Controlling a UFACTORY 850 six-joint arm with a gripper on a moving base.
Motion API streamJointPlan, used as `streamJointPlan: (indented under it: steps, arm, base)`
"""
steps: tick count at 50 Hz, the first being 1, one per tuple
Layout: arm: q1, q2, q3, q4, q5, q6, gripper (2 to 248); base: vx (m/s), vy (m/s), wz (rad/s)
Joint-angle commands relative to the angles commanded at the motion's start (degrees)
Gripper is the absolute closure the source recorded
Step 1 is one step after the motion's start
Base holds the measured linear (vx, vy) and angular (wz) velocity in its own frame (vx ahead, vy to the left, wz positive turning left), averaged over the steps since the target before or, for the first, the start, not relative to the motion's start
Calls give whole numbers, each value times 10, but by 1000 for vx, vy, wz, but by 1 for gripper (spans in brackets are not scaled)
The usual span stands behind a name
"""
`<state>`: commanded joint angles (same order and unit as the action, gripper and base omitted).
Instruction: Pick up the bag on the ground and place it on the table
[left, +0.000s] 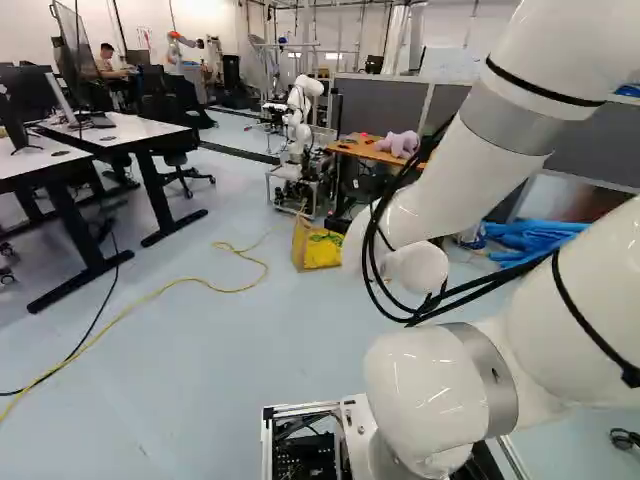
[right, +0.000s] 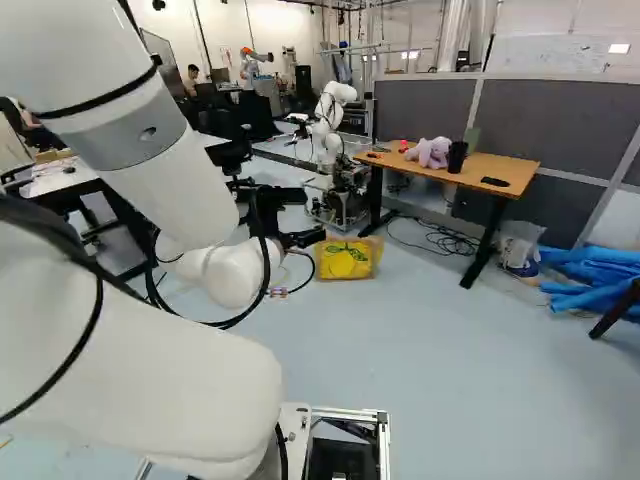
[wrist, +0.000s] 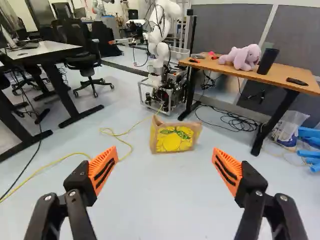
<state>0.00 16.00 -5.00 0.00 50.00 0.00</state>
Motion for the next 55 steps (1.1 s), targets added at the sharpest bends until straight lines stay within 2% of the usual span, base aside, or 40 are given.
streamJointPlan:
  steps: [55]
  arm:
    - [0, 0, 0, 0, 0, 0, 3]
  base:
    - [268, 7, -1]
